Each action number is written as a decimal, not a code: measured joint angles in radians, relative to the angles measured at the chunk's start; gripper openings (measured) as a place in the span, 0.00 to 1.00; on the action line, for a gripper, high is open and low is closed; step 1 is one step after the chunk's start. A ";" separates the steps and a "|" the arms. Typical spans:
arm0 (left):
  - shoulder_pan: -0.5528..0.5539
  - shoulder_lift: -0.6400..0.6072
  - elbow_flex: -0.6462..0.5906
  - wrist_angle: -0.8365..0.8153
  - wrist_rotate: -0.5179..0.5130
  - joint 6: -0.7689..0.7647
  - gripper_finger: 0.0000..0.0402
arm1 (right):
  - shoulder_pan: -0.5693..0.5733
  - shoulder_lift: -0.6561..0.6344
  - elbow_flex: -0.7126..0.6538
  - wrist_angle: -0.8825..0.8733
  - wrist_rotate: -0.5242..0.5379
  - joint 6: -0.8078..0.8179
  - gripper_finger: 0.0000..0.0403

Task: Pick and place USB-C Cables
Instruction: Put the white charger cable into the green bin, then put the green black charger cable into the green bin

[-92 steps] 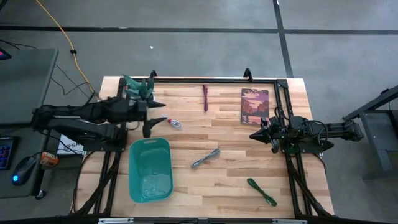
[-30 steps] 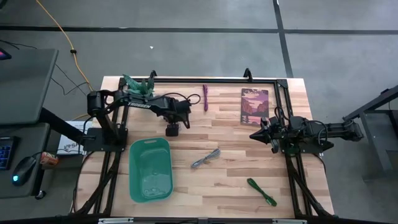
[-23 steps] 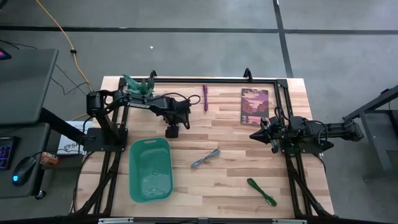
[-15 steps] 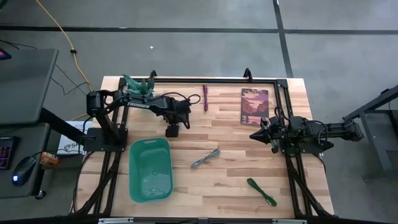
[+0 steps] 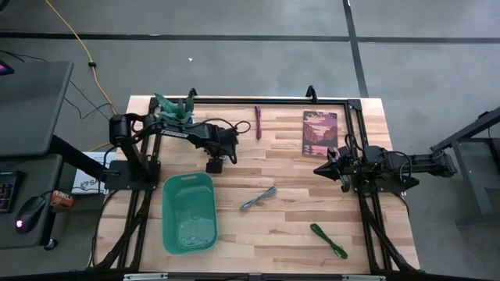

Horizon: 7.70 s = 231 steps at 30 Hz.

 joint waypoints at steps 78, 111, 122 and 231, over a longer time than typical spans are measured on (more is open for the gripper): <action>-0.156 -0.852 -0.294 0.886 0.209 -0.462 0.00 | 0.000 0.000 0.000 0.000 0.000 0.000 0.00; -0.527 -0.955 -0.164 0.252 0.182 -0.468 0.00 | 0.000 0.000 0.000 0.000 0.000 0.000 0.00; -0.628 -0.954 -0.073 0.038 0.039 -0.543 0.00 | 0.000 0.000 0.000 0.000 0.000 0.000 0.00; -0.743 -0.959 -0.463 0.911 -0.456 -0.273 0.42 | 0.000 0.000 0.000 0.000 0.000 0.000 0.00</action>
